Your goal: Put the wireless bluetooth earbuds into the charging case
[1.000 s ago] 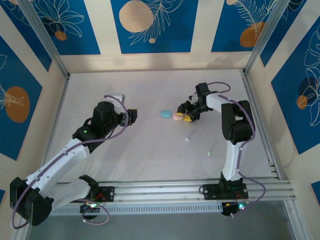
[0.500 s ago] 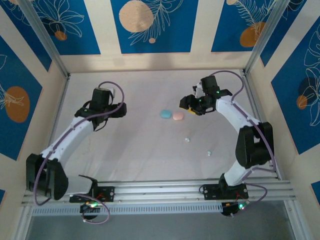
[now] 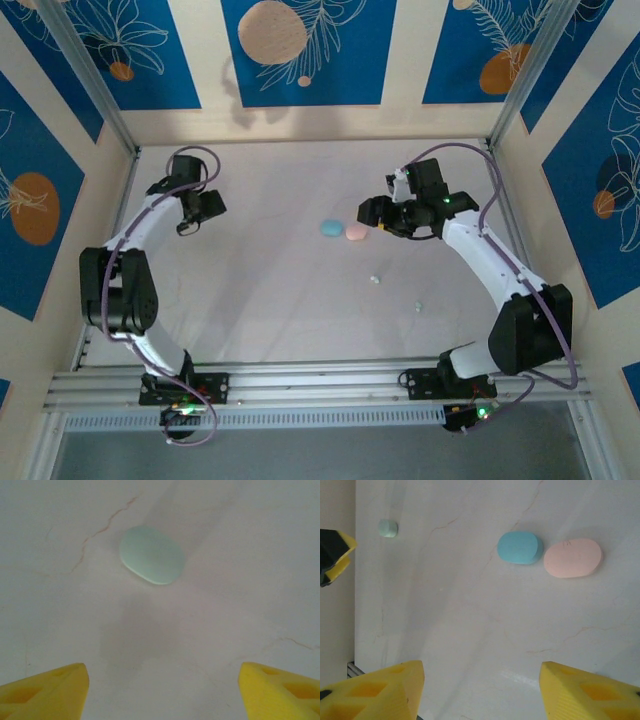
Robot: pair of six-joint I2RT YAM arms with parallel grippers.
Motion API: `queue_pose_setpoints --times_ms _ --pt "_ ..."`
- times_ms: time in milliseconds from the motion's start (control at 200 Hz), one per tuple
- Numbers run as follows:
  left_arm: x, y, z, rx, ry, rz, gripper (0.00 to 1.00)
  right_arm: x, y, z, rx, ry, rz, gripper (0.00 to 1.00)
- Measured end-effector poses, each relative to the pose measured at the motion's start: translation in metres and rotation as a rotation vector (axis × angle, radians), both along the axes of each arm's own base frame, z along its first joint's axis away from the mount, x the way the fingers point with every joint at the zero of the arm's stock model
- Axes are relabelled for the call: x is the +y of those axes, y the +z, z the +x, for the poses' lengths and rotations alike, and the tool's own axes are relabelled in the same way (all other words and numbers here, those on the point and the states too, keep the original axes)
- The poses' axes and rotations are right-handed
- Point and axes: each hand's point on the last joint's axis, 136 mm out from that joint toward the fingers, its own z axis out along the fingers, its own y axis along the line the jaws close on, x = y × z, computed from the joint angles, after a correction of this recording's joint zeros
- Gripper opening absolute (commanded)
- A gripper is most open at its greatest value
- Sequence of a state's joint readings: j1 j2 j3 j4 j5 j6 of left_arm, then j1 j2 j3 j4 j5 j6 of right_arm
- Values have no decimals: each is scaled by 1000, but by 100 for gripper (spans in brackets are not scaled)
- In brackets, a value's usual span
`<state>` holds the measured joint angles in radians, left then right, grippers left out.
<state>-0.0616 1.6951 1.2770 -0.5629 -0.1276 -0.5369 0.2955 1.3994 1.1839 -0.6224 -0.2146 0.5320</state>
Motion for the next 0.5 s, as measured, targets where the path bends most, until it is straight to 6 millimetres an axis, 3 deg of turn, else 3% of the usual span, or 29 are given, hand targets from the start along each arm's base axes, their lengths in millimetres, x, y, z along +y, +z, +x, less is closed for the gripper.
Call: queue_pose_setpoints --times_ms 295,495 --pt "6 -17 43 58 144 -63 78 12 2 -14 13 30 6 64" --pt "13 -40 51 142 247 -51 77 18 1 -20 24 46 5 64"
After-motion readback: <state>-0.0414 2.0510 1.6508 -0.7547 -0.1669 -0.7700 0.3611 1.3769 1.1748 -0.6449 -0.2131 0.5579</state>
